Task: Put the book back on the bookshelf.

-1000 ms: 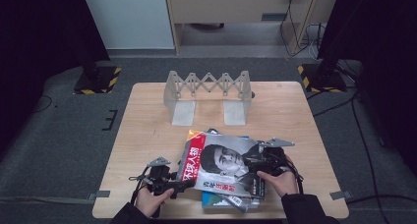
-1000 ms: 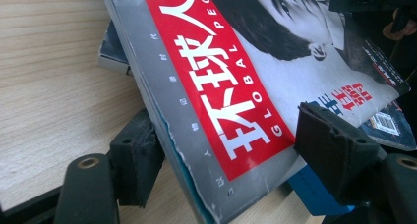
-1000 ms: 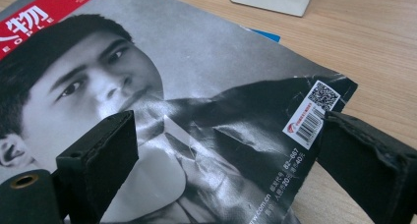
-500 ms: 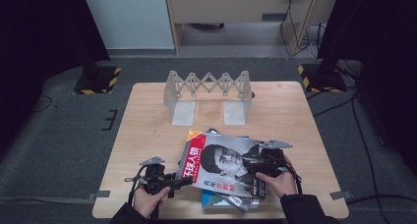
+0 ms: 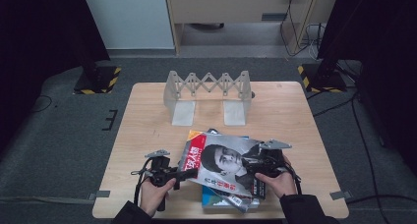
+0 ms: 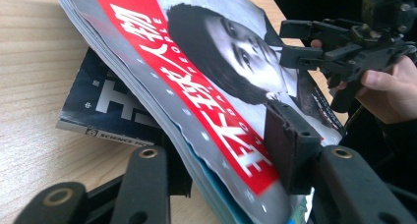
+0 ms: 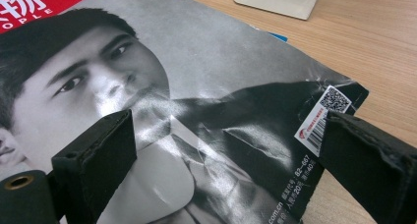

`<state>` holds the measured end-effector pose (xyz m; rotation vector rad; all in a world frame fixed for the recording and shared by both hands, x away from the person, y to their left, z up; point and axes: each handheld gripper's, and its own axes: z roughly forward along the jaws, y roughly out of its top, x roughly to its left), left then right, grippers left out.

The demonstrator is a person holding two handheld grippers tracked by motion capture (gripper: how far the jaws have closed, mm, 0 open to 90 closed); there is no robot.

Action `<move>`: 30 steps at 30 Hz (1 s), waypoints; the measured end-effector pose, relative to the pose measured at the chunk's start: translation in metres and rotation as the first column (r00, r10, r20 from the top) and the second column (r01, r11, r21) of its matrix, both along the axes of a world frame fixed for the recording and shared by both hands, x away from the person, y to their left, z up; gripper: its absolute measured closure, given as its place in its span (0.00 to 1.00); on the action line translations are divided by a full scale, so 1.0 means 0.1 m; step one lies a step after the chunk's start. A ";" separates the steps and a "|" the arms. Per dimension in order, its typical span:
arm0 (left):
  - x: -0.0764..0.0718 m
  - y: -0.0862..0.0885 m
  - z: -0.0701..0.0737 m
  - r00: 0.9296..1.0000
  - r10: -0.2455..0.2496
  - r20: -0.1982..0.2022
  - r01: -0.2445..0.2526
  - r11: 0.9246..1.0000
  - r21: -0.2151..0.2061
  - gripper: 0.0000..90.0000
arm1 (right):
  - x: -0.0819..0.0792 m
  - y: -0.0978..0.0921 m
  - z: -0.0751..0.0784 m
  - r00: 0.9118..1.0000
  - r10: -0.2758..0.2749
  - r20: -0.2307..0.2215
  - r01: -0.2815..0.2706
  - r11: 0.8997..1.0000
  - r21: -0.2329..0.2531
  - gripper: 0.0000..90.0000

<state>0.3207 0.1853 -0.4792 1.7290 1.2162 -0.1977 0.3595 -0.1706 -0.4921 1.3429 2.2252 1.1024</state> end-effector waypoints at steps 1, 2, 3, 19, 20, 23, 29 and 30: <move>0.01 0.01 0.00 1.000 -0.002 -0.011 0.002 1.000 -0.004 0.64 | 0.00 0.00 0.00 1.000 0.000 0.000 0.000 1.000 0.000 0.08; 0.01 0.01 0.00 1.000 0.003 -0.022 -0.004 1.000 -0.012 0.66 | 0.00 0.00 0.00 1.000 0.000 0.001 0.000 1.000 0.000 0.08; 0.02 0.02 0.00 0.999 0.009 -0.032 -0.010 1.000 -0.020 0.69 | 0.00 0.00 0.00 1.000 0.000 -0.001 0.000 1.000 0.000 0.08; 0.12 -0.03 0.33 1.000 0.019 0.004 -0.019 0.999 -0.039 0.86 | 0.04 -0.31 0.14 0.994 -0.098 0.045 0.096 0.994 0.058 0.12; 0.13 -0.04 0.34 1.000 0.019 0.006 -0.019 0.999 -0.040 0.86 | 0.04 -0.36 0.15 0.993 -0.112 0.046 0.109 0.992 0.060 0.12; 0.16 -0.08 0.40 1.000 0.022 0.014 -0.021 0.999 -0.046 0.88 | 0.05 -0.47 0.16 0.989 -0.142 0.051 0.139 0.988 0.062 0.12; 0.21 -0.12 0.49 1.000 0.025 0.009 -0.024 0.997 -0.069 0.91 | 0.08 -0.71 0.14 0.976 -0.208 0.058 0.206 0.978 0.045 0.12; 0.22 -0.13 0.51 1.000 0.025 0.008 -0.024 0.997 -0.076 0.92 | 0.09 -0.75 0.14 0.974 -0.218 0.057 0.216 0.975 0.045 0.12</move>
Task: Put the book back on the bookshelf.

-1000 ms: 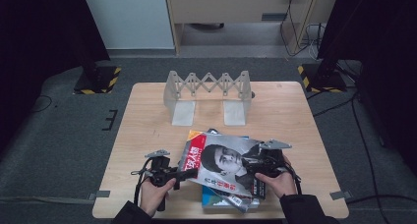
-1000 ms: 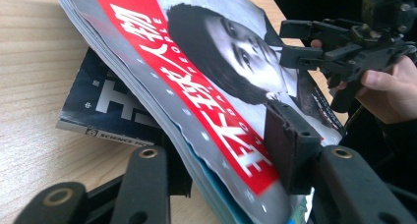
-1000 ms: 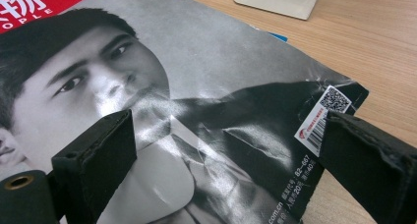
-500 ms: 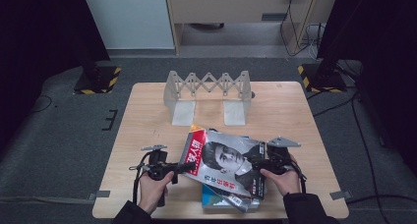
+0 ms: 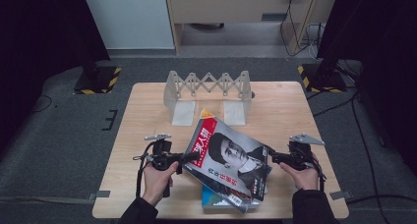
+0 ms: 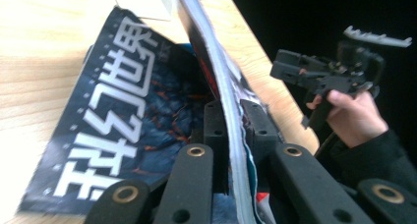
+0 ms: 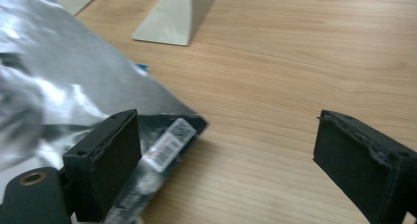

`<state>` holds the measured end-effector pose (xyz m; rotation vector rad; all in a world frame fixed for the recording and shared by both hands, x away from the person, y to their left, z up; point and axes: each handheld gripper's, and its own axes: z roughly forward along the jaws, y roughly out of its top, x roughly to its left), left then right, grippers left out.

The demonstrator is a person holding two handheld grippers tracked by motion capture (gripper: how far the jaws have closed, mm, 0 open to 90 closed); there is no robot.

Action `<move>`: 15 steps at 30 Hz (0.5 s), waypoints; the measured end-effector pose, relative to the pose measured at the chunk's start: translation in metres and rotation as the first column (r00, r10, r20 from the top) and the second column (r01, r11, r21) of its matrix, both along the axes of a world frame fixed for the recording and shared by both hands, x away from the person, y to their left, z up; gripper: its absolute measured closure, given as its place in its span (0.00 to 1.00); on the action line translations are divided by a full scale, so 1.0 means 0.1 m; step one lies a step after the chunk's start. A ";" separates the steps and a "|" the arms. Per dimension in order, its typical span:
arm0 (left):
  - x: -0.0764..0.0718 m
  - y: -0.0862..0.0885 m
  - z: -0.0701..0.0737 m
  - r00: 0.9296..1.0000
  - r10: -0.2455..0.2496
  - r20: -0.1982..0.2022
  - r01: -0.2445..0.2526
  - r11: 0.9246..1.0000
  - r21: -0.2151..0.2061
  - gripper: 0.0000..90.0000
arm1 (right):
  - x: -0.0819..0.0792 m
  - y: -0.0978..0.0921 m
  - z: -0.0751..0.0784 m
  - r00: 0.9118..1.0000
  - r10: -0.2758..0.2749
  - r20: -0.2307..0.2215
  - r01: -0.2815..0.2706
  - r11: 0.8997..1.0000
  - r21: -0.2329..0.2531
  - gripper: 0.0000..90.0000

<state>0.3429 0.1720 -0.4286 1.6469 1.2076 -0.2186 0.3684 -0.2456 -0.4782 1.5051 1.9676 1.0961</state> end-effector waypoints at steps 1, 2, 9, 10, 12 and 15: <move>0.01 -0.02 0.03 1.000 -0.001 0.001 0.001 1.000 -0.013 0.93 | 0.01 -0.04 -0.01 1.000 -0.010 0.002 0.010 1.000 -0.006 0.12; 0.02 -0.03 0.04 1.000 0.001 0.002 -0.001 1.000 -0.021 0.93 | 0.01 -0.09 -0.01 1.000 -0.026 -0.003 0.026 1.000 -0.005 0.12; 0.08 -0.15 0.24 1.000 -0.009 0.030 0.011 0.997 -0.075 0.95 | 0.03 -0.29 -0.07 0.997 -0.077 -0.013 0.077 0.997 -0.028 0.12; 0.08 -0.17 0.27 0.999 -0.010 0.035 0.013 0.997 -0.079 0.95 | 0.04 -0.31 -0.08 0.996 -0.085 -0.017 0.084 0.996 -0.029 0.12; 0.09 -0.21 0.33 0.999 -0.016 0.045 0.020 0.996 -0.091 0.95 | 0.04 -0.35 -0.11 0.996 -0.088 -0.024 0.087 0.995 -0.040 0.12; 0.11 -0.27 0.41 0.998 -0.028 0.056 0.034 0.994 -0.108 0.95 | 0.06 -0.39 -0.14 0.994 -0.101 -0.033 0.099 0.994 -0.052 0.12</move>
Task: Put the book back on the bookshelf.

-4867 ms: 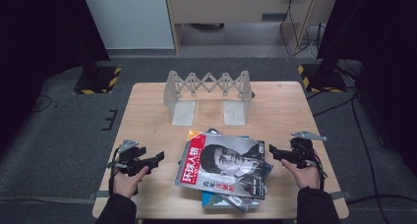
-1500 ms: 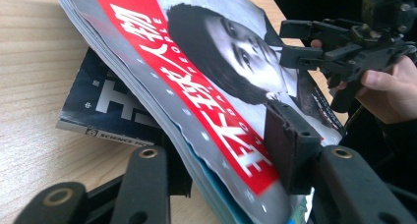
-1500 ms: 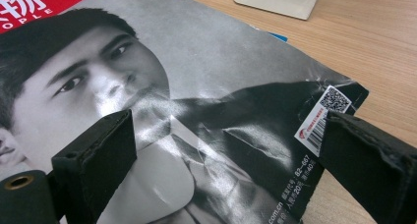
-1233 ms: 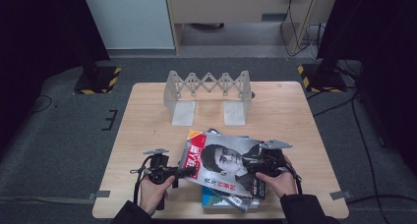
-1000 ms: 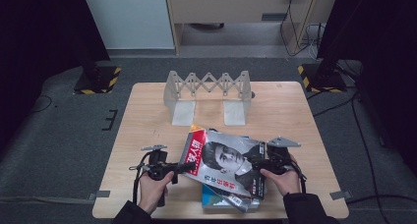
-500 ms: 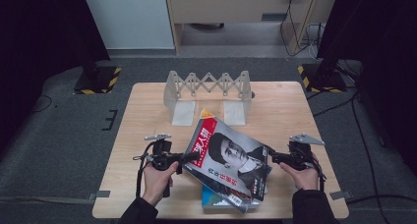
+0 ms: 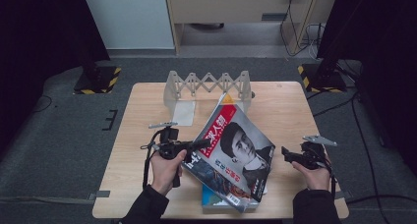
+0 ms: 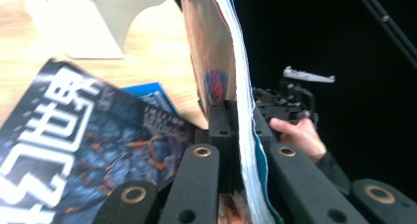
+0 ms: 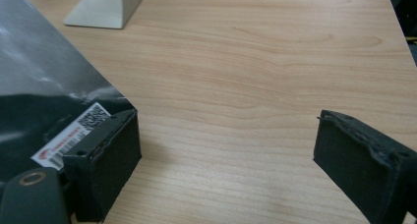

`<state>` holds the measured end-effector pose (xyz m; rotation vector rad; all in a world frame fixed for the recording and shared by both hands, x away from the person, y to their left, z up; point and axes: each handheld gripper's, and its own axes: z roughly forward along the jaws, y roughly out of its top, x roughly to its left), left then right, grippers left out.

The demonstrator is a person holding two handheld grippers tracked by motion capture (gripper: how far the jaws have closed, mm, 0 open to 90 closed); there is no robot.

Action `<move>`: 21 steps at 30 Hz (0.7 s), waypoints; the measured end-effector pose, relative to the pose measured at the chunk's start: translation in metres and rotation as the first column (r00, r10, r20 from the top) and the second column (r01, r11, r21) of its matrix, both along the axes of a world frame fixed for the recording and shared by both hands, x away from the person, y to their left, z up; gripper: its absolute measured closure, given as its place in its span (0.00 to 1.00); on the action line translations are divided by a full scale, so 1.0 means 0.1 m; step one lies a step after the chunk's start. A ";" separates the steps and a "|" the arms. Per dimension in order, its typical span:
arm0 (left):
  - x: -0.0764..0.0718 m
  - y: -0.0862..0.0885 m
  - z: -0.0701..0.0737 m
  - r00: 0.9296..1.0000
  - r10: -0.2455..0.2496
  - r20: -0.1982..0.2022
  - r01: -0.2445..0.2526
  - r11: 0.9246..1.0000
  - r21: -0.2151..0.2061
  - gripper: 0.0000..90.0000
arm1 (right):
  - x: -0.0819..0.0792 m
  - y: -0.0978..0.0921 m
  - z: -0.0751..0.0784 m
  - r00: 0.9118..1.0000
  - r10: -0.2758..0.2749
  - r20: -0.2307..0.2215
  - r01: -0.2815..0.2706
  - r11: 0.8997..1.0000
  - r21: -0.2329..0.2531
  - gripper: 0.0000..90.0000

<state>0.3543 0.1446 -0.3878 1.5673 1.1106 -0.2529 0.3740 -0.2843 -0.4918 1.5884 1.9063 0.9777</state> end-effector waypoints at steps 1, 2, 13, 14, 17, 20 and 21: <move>0.01 -0.03 0.02 1.000 -0.001 0.005 0.001 1.000 -0.007 0.95 | 0.00 -0.01 -0.01 1.000 -0.005 -0.007 0.005 1.000 -0.004 0.12; 0.01 -0.06 0.05 1.000 -0.005 0.008 0.005 1.000 -0.012 0.95 | 0.01 -0.02 -0.02 1.000 -0.008 -0.013 0.008 1.000 -0.009 0.12; 0.04 -0.36 0.26 0.998 -0.030 0.054 0.031 0.999 -0.023 0.95 | 0.03 -0.17 -0.12 0.998 -0.031 -0.047 0.029 0.999 -0.044 0.12; 0.04 -0.39 0.25 0.998 -0.035 0.054 0.036 0.999 -0.021 0.95 | 0.03 -0.18 -0.13 0.998 -0.032 -0.055 0.030 0.998 -0.048 0.12; 0.06 -0.46 0.21 0.998 -0.041 0.041 0.042 0.999 -0.032 0.95 | 0.04 -0.22 -0.16 0.997 -0.037 -0.073 0.033 0.998 -0.058 0.12; 0.09 -0.51 0.16 0.999 -0.041 0.030 0.042 0.998 -0.035 0.95 | 0.04 -0.25 -0.18 0.995 -0.045 -0.088 0.040 0.997 -0.063 0.12; 0.09 -0.53 0.16 0.999 -0.041 0.031 0.042 0.999 -0.030 0.95 | 0.04 -0.26 -0.19 0.995 -0.045 -0.090 0.039 0.997 -0.069 0.12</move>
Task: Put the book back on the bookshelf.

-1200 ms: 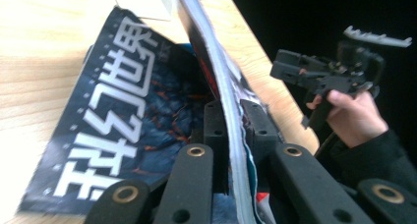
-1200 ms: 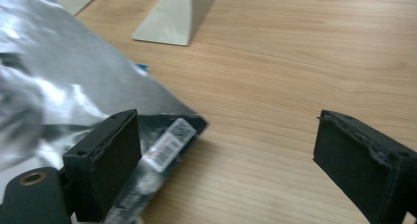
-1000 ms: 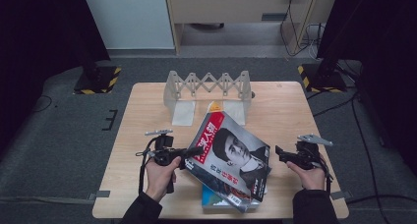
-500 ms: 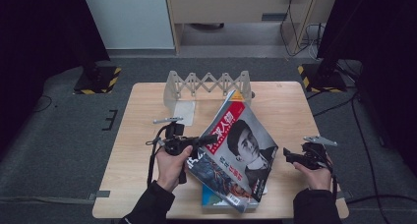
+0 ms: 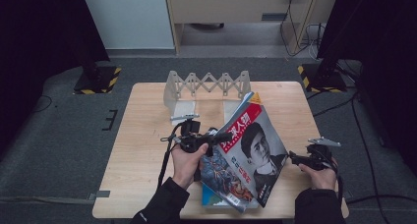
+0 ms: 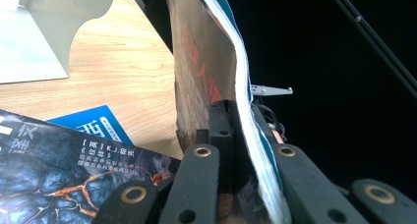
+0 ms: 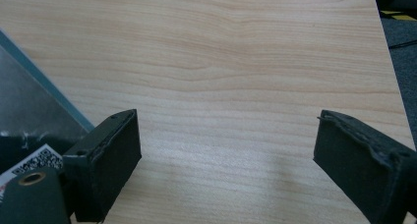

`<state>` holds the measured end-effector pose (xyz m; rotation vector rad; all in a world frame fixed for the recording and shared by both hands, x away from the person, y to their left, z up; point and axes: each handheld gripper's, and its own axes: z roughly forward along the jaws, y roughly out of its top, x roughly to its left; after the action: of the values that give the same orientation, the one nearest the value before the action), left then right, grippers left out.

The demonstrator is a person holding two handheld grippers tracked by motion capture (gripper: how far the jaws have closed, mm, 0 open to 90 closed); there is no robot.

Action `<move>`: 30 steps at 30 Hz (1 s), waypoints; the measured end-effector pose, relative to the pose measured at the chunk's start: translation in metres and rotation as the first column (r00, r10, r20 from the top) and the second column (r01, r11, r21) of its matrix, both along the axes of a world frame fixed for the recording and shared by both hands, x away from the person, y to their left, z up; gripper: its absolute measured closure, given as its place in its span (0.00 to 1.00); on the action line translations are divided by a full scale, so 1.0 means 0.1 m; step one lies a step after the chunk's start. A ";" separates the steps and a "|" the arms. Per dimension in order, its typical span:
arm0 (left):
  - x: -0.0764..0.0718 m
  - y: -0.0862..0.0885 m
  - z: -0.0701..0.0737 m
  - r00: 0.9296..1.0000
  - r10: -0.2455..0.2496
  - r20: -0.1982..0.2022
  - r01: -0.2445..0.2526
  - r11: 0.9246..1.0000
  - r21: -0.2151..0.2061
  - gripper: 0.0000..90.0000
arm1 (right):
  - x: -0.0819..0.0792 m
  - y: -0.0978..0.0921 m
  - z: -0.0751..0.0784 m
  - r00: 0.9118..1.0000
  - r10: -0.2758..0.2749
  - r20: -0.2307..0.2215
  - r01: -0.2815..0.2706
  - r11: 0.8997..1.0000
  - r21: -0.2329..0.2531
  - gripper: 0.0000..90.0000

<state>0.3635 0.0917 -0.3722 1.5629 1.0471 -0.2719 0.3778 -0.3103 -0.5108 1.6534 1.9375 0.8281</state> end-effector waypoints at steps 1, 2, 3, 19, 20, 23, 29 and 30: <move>0.01 -0.01 0.00 1.000 -0.001 0.002 0.001 1.000 0.002 0.95 | 0.00 -0.01 -0.01 1.000 0.000 -0.002 0.000 1.000 -0.002 0.12; 0.01 -0.01 0.00 1.000 -0.001 0.002 0.001 1.000 0.000 0.95 | 0.00 -0.01 -0.02 1.000 -0.003 -0.006 0.003 1.000 -0.002 0.12; 0.01 0.00 0.00 1.000 0.000 0.001 0.000 1.000 -0.004 0.95 | 0.00 -0.02 -0.02 1.000 -0.007 -0.008 0.007 1.000 -0.002 0.12; 0.08 0.38 0.46 0.991 0.088 0.102 -0.083 0.995 -0.055 0.95 | 0.00 -0.04 -0.07 1.000 0.024 -0.014 -0.025 1.000 -0.019 0.12; 0.09 0.41 0.48 0.990 0.098 0.106 -0.093 0.994 -0.053 0.95 | 0.00 -0.03 -0.07 0.999 0.032 -0.016 -0.032 0.999 -0.022 0.12; 0.12 0.53 0.54 0.984 0.134 0.114 -0.128 0.990 -0.057 0.95 | 0.01 -0.01 -0.10 0.998 0.051 -0.027 -0.052 0.998 -0.030 0.11; 0.17 0.79 0.66 0.973 0.190 0.132 -0.180 0.980 -0.082 0.95 | 0.02 0.03 -0.14 0.996 0.072 -0.057 -0.074 0.997 -0.036 0.11; 0.18 0.83 0.68 0.970 0.204 0.135 -0.194 0.977 -0.085 0.95 | 0.03 0.03 -0.15 0.995 0.075 -0.058 -0.078 0.996 -0.044 0.11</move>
<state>0.3814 0.1744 -0.3043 1.3800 1.0609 -0.0577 0.3806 -0.3070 -0.5257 1.6004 2.0547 0.7668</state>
